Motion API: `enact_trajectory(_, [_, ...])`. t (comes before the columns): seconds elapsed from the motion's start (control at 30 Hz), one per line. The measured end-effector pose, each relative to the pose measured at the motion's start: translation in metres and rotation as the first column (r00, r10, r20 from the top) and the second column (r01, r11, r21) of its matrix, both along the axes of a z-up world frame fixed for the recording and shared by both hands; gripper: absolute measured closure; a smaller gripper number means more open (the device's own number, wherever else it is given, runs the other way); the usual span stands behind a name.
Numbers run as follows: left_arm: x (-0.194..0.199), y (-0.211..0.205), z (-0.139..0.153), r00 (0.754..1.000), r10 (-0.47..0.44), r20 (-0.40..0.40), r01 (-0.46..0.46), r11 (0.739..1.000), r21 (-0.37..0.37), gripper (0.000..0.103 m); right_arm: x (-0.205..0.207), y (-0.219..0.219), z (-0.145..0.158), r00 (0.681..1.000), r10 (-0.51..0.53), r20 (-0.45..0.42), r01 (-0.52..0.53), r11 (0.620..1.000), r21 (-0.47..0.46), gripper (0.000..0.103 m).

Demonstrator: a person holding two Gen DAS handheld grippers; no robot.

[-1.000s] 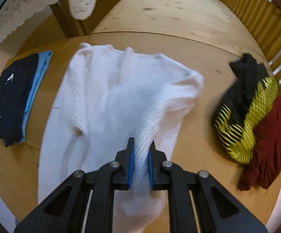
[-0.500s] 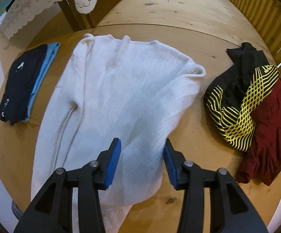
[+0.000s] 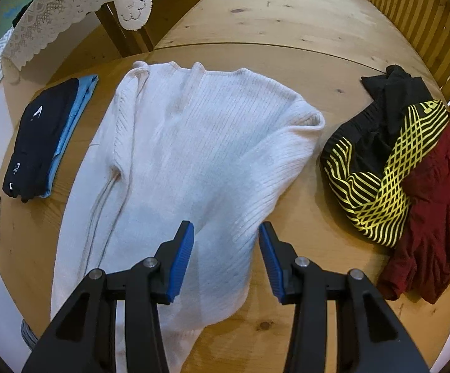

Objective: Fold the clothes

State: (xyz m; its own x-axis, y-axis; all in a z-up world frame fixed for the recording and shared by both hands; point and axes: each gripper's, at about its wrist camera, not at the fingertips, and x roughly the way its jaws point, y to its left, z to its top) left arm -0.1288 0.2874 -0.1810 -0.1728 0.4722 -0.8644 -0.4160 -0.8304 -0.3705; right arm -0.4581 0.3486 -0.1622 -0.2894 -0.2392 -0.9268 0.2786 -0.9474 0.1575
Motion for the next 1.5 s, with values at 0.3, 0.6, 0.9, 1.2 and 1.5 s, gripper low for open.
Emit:
enact_trajectory(0.3, [0.009, -0.040, 0.021, 0.999, 0.030, -0.026, -0.026, 0.988, 0.149, 0.096, -0.011, 0.031, -0.001, 0.995, -0.081, 0.060, 0.087, 0.991, -0.103, 0.056])
enact_trajectory(0.6, [0.008, -0.061, 0.018, 0.997, 0.061, -0.040, -0.052, 0.978, 0.202, 0.096, -0.014, 0.014, -0.023, 0.992, -0.048, 0.113, 0.061, 0.992, -0.107, 0.070])
enact_trajectory(0.9, [0.017, -0.113, 0.018, 0.986, 0.156, -0.063, -0.135, 0.958, 0.252, 0.096, -0.033, -0.044, -0.001, 0.998, -0.017, 0.060, 0.025, 0.988, -0.149, 0.090])
enact_trajectory(1.2, [0.020, -0.128, -0.005, 0.986, 0.167, -0.017, -0.157, 0.954, 0.254, 0.096, -0.049, -0.092, -0.012, 0.993, -0.035, 0.109, 0.040, 0.998, -0.040, 0.062])
enact_trajectory(1.5, [0.025, -0.111, 0.003, 0.993, 0.099, -0.062, -0.082, 0.968, 0.237, 0.096, 0.025, -0.082, -0.003, 0.975, 0.165, 0.148, -0.165, 0.986, -0.009, 0.062])
